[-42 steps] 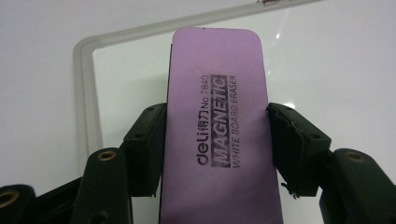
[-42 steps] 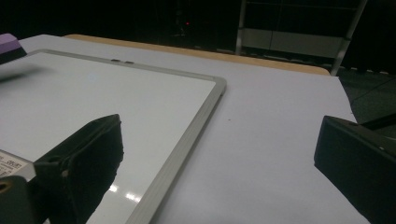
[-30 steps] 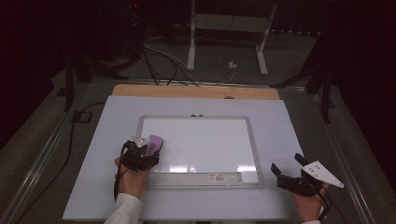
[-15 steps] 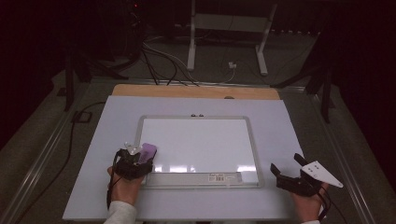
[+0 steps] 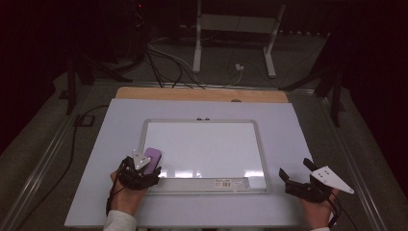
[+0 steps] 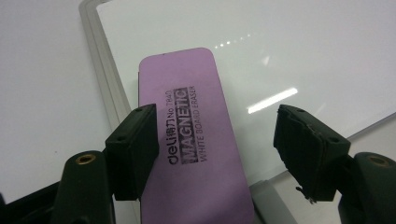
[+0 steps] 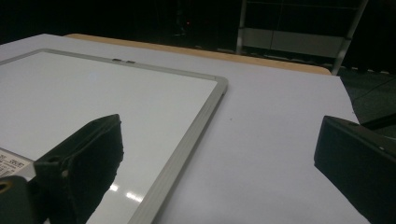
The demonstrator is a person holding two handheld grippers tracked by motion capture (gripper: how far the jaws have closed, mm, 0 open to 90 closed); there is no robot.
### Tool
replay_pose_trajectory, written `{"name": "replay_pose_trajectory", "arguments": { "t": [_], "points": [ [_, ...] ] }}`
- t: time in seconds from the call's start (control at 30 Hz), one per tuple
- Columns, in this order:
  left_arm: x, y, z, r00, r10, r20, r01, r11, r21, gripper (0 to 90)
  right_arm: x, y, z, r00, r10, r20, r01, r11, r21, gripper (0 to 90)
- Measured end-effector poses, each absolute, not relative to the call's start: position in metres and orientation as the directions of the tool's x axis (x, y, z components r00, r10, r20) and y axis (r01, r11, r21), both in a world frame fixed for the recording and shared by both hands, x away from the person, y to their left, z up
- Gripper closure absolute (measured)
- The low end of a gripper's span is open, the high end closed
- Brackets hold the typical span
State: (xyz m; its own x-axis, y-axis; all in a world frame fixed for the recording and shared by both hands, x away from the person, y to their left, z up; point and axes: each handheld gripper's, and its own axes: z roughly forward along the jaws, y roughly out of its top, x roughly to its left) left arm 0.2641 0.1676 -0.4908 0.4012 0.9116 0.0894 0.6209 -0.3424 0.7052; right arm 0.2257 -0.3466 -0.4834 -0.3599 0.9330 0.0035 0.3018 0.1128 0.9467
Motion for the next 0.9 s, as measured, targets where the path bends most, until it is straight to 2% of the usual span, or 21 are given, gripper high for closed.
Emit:
{"name": "replay_pose_trajectory", "arguments": {
  "t": [0.13,0.37,0.47,0.77,0.9],
  "points": [
    [0.266,0.171,-0.492,0.379,0.920,0.101,0.630,-0.336,0.700,29.4,0.226,-0.347,-0.483,-0.361,0.933,0.003,0.301,0.113,0.947,1.8],
    [0.264,0.180,-0.494,0.357,0.932,0.066,0.652,-0.299,0.697,31.0,0.225,-0.346,-0.483,-0.360,0.933,0.004,0.301,0.112,0.947,1.8],
    [0.262,0.184,-0.497,0.369,0.929,0.018,0.670,-0.279,0.688,34.7,0.226,-0.346,-0.483,-0.360,0.933,0.002,0.300,0.114,0.947,1.8],
    [0.250,0.184,-0.496,0.385,0.923,0.004,0.677,-0.286,0.679,41.3,0.225,-0.347,-0.483,-0.359,0.933,0.003,0.300,0.113,0.947,1.8],
    [0.245,0.186,-0.495,0.376,0.927,0.006,0.679,-0.280,0.679,47.6,0.225,-0.346,-0.483,-0.361,0.933,0.001,0.300,0.115,0.947,1.8]
  ]
}}
